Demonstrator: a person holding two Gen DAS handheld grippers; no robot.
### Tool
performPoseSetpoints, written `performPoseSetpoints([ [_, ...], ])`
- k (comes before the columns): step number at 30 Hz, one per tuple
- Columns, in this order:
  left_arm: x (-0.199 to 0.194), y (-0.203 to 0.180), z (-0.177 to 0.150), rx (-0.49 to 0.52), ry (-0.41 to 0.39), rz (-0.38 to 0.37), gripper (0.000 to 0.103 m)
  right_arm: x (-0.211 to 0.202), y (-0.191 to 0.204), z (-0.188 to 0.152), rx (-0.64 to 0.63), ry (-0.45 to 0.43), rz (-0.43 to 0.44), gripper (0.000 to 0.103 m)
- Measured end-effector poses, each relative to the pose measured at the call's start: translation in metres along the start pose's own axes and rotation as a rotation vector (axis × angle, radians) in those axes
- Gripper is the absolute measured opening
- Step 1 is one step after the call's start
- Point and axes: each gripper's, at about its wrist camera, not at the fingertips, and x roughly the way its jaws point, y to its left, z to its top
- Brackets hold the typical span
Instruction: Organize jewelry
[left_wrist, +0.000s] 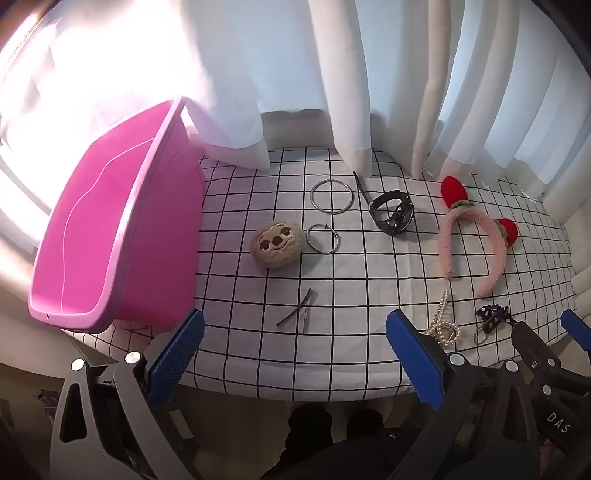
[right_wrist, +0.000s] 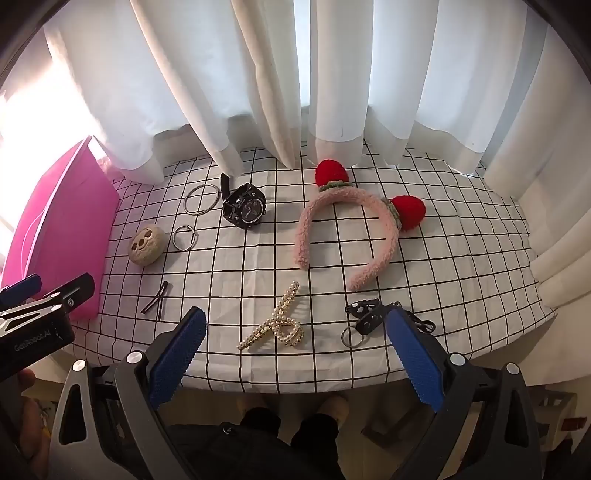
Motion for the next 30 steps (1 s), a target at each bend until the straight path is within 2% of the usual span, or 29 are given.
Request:
performPoseSetpoints([
  [6, -0.0025, -0.0025, 0.0004, 0.007, -0.018, 0.000, 0.097, -0.0009, -0.0005, -0.0009, -0.001, -0.009, 0.003, 0.094],
  [11, -0.0009, 0.0061, -0.0031, -0.006, -0.004, -0.005, 0.097, -0.0016, 0.0003, -0.0018, -0.001, -0.011, 0.002, 0.094],
  [30, -0.0015, 0.0016, -0.0021, -0.005, -0.006, 0.002, 0.097, -0.0060, -0.0005, -0.0020, -0.001, -0.013, 0.005, 0.094],
])
